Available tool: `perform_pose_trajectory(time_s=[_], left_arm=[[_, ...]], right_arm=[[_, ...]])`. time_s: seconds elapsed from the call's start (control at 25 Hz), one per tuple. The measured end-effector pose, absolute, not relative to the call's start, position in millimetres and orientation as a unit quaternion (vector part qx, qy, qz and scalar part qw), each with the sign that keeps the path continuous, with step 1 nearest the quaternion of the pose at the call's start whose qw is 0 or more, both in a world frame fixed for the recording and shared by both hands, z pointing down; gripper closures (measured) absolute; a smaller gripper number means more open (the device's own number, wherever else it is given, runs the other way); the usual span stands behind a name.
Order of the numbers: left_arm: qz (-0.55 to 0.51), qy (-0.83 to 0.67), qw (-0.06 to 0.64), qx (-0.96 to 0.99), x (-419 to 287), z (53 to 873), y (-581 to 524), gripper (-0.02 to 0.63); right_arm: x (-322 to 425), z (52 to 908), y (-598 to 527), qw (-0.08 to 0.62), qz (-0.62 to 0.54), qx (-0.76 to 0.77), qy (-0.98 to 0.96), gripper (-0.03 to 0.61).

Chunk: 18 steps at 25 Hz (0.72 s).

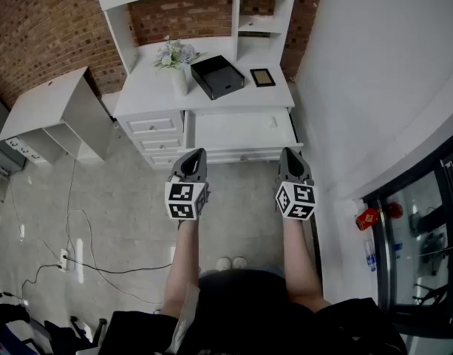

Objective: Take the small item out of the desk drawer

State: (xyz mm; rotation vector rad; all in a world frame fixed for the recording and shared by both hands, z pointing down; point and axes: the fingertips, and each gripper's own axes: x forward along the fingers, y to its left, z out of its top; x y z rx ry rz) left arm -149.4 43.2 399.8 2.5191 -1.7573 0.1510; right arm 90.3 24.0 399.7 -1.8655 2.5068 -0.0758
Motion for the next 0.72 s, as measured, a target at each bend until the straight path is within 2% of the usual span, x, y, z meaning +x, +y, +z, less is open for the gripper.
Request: perform_pose_trajectory(time_s=[0.72], left_arm=[[0.051,-0.572,0.038,0.818,-152.0,406.0,44.6,0.604]], right_arm=[[85.5,404.4,25.3,0.011,-0.030,-0.593,0.804,0.581]])
